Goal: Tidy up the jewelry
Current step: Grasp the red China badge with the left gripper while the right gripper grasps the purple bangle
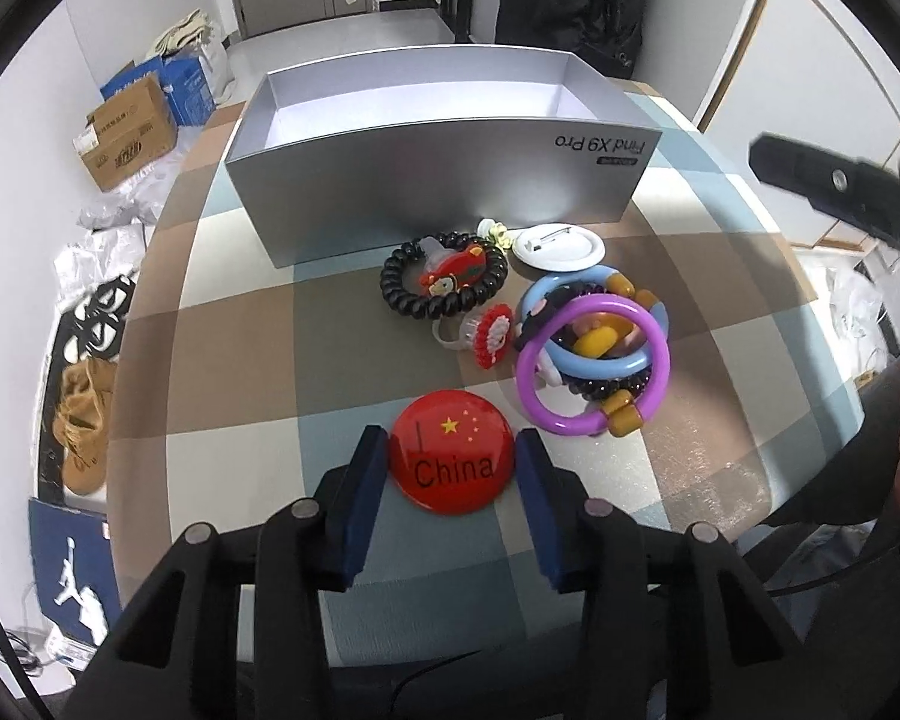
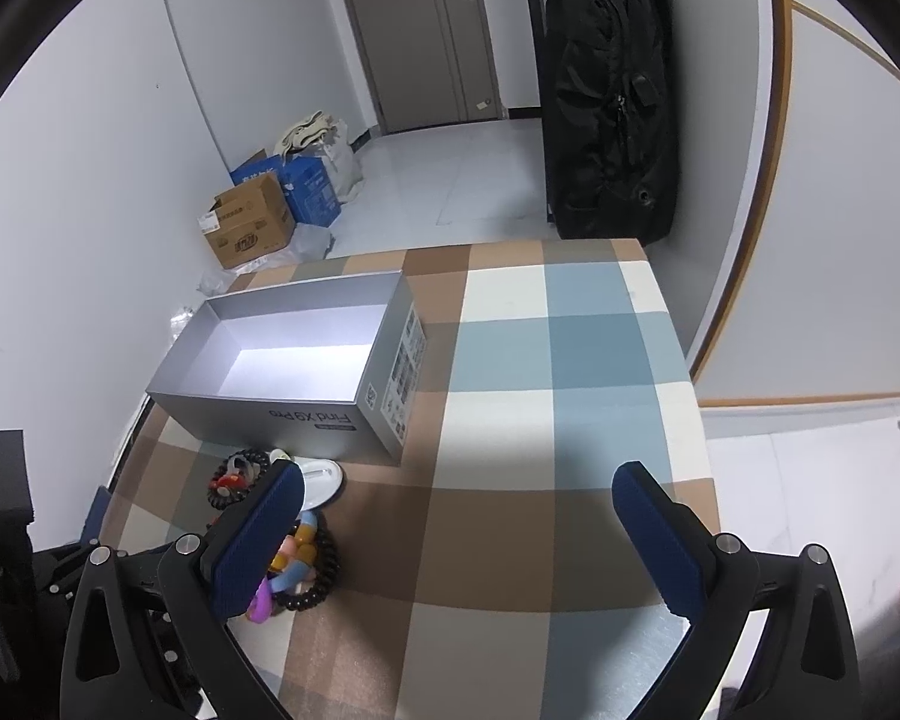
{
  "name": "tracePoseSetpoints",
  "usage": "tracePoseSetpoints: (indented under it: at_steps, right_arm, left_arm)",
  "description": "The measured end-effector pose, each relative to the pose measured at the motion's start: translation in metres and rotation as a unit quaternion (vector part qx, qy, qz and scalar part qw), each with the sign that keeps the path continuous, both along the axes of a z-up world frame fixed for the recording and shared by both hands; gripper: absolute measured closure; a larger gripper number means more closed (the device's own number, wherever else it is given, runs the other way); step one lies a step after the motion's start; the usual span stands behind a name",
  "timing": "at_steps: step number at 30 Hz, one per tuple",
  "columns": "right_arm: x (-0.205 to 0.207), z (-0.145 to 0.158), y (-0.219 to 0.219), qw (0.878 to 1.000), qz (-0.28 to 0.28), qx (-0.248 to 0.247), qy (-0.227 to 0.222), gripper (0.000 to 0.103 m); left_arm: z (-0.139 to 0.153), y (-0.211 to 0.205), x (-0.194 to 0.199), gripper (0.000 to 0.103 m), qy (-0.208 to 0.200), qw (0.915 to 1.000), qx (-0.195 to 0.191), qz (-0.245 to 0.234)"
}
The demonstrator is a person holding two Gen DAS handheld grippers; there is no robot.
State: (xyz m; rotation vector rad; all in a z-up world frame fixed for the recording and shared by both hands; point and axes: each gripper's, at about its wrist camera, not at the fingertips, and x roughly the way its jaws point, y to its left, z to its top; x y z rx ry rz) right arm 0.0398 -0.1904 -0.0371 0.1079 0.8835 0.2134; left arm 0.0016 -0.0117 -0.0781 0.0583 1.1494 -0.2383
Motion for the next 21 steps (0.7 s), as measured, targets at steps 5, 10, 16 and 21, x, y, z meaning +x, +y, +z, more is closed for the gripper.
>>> tracePoseSetpoints:
  at_steps: [5,10,16,21]
  right_arm:
    - [-0.005,0.004,0.004,1.000,0.020,0.003,-0.005,0.001]
    - [-0.015,0.005,0.010,0.999,0.048,0.022,-0.007,0.003]
    - [-0.027,-0.005,0.030,0.994,0.100,0.035,0.018,0.018]
    - [-0.036,-0.019,0.049,0.989,0.135,0.040,0.042,0.033]
  left_arm:
    - [0.006,0.018,0.007,0.065,0.002,0.9987,-0.040,0.031]
    - [0.021,0.027,0.006,0.065,-0.016,0.9960,-0.067,0.056]
    - [0.033,0.035,0.013,0.065,-0.045,0.9924,-0.083,0.078]
    - [0.039,0.041,0.016,0.065,-0.060,0.9898,-0.089,0.094]
